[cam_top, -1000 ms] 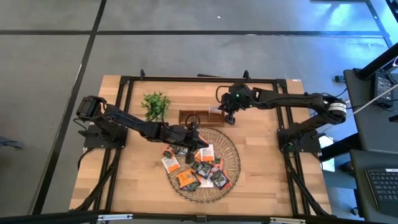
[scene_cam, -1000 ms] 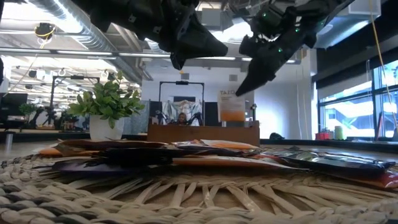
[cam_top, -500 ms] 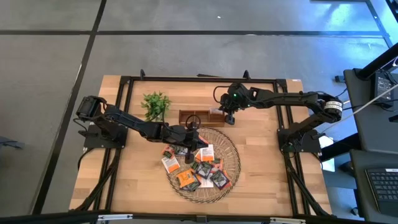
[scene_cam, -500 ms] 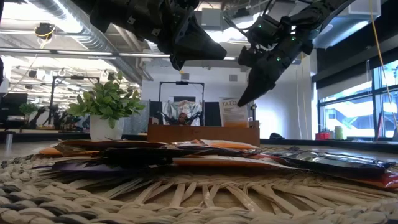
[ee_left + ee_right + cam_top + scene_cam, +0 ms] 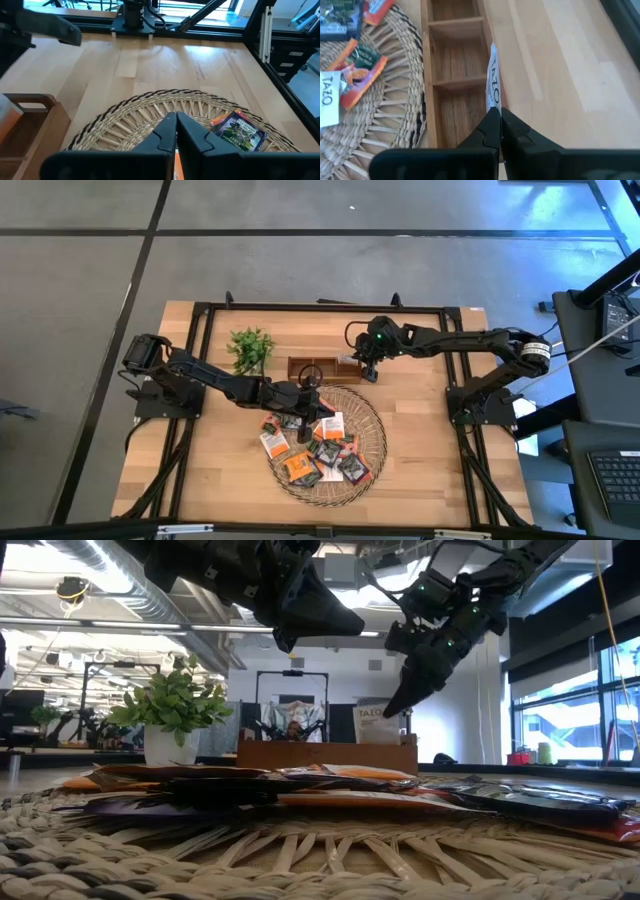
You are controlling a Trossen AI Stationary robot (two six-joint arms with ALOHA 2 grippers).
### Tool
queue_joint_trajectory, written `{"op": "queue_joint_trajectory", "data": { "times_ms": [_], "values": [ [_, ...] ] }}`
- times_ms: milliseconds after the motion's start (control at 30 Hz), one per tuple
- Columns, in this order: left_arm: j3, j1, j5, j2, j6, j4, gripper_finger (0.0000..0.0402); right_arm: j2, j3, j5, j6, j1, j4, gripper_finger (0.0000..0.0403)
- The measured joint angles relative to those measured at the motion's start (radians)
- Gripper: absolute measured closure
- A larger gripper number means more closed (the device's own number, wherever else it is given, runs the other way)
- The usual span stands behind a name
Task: Pick & Place Tea
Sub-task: Put the white and orange tea bag into the right section of the wooden organizer
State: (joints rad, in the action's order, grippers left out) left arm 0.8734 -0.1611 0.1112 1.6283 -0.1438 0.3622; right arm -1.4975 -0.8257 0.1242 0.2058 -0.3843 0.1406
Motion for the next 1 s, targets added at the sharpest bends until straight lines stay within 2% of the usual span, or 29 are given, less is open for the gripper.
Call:
{"op": "queue_joint_trajectory", "data": {
  "times_ms": [200, 533, 867, 1000],
  "values": [
    [0.000, 0.000, 0.000, 0.000, 0.000, 0.000, 0.0389, 0.000, 0.032, -0.003, 0.005, 0.000, -0.067, 0.0396],
    [0.000, 0.000, 0.001, 0.000, 0.000, 0.000, 0.0390, 0.000, 0.033, -0.002, 0.010, 0.000, -0.067, 0.0394],
    [0.000, 0.000, 0.001, 0.000, -0.001, 0.000, 0.0394, 0.000, 0.033, -0.003, 0.011, 0.000, -0.063, 0.0352],
    [0.000, 0.000, 0.000, 0.000, -0.002, 0.000, 0.0395, 0.000, 0.033, -0.112, 0.011, 0.001, -0.063, 0.0338]
  ]
}}
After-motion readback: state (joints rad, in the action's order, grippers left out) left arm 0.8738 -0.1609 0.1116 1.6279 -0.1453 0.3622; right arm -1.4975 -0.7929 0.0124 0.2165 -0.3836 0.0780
